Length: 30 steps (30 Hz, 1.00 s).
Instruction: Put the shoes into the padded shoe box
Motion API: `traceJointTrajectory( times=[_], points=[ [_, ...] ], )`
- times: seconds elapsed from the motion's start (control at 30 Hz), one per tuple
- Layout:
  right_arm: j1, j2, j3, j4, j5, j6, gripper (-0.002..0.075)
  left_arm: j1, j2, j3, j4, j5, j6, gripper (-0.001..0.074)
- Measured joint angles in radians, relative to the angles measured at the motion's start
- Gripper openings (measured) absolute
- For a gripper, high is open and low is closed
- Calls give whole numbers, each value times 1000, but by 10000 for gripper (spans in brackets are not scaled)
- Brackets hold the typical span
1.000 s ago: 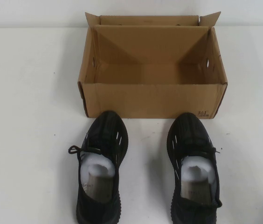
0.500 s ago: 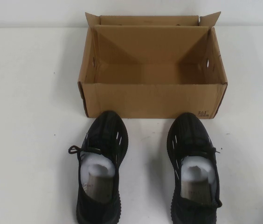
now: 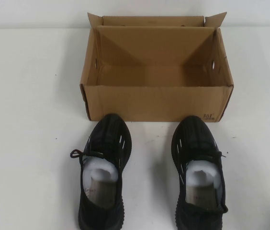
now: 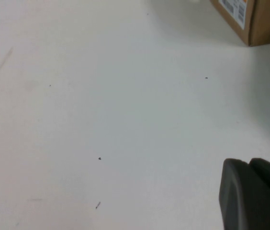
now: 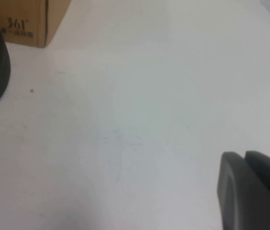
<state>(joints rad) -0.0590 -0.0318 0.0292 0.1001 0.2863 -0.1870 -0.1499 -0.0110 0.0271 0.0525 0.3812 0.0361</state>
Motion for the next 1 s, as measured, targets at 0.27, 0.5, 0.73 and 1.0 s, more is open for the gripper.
traceJointTrajectory(
  times=[0.27,0.5,0.73,1.0],
  points=[
    [0,0,0,414,-206,0,-6,0,0,0,0,0,0,-4],
    [0,0,0,644,-274,0,-6,0,0,0,0,0,0,-4],
    [0,12,-24,780,-221,0,-3,0,0,0,0,0,0,-4],
    [0,341,-289,665,171,0,-3,0,0,0,0,0,0,-4]
  ],
)
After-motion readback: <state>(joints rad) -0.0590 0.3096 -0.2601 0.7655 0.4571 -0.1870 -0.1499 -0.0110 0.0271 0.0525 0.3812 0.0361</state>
